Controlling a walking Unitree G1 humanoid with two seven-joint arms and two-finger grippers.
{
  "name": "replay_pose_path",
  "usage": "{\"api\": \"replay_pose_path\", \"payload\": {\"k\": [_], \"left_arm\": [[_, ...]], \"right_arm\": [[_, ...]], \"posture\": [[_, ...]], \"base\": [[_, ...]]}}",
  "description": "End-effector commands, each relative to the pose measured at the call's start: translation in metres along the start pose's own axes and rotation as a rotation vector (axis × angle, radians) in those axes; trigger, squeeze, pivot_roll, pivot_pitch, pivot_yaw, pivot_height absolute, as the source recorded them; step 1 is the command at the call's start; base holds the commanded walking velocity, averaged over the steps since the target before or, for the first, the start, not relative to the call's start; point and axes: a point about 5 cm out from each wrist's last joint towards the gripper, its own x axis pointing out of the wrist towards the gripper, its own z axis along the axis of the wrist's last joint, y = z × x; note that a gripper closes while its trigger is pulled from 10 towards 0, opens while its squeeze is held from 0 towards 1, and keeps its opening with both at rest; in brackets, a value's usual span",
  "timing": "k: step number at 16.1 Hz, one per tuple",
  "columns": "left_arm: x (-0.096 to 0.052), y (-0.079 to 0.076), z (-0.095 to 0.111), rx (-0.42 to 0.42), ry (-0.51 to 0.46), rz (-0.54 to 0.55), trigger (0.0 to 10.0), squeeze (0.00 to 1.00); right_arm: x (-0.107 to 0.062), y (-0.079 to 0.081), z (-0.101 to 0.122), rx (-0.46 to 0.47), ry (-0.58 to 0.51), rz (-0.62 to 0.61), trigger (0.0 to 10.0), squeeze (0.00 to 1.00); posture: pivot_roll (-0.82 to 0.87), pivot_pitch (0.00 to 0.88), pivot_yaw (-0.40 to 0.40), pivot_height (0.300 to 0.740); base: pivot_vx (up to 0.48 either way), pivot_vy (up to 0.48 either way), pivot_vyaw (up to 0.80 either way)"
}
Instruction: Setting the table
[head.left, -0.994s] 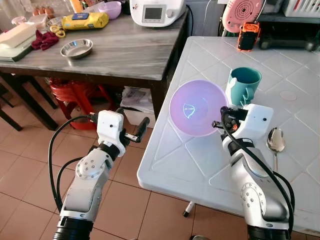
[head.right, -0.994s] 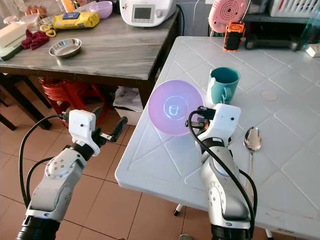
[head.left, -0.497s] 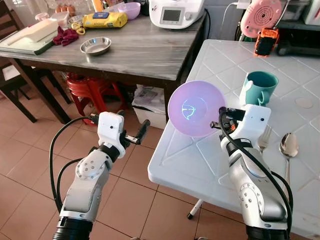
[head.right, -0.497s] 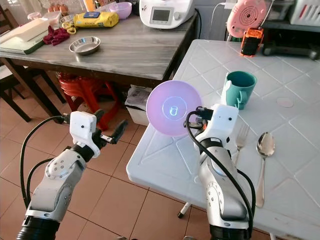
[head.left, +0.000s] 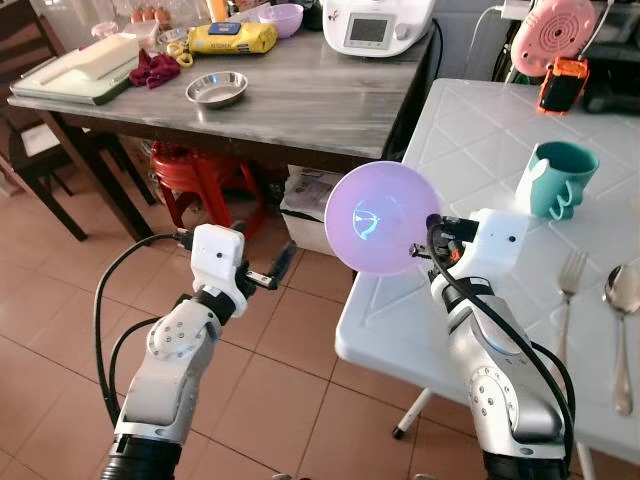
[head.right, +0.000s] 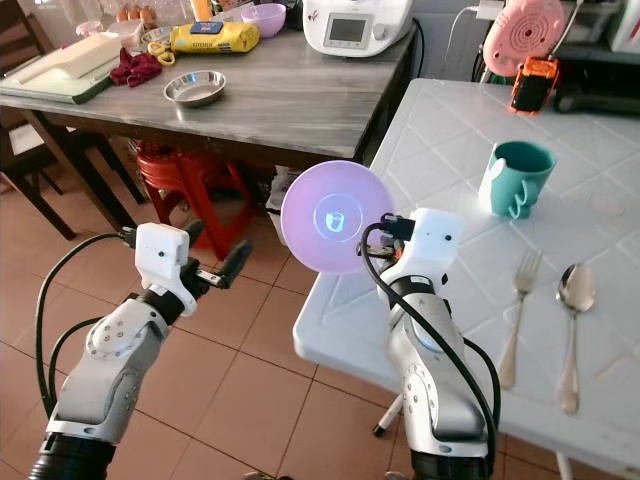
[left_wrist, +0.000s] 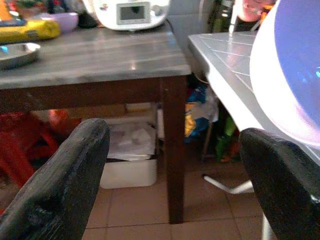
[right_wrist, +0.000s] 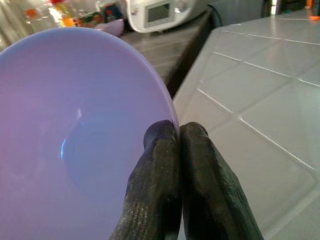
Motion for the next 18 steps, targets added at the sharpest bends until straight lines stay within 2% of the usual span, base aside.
{"api": "replay_pose_path", "payload": {"k": [1, 18], "left_arm": [[-0.0024, 0.0015, -0.0009, 0.014, 0.014, -0.001, 10.0, 0.00], [-0.0027, -0.0007, -0.0015, 0.020, 0.017, -0.018, 10.0, 0.00]], "right_arm": [[0.0008, 0.0008, 0.0008, -0.001, -0.007, 0.002, 10.0, 0.00], [0.0032, -0.0024, -0.0015, -0.001, -0.012, -0.021, 10.0, 0.00]], "posture": [[-0.15, 0.103, 0.117, 0.740], [-0.14, 0.097, 0.126, 0.740]], "base": [[0.000, 0.315, 0.00], [0.000, 0.414, -0.03]]}}
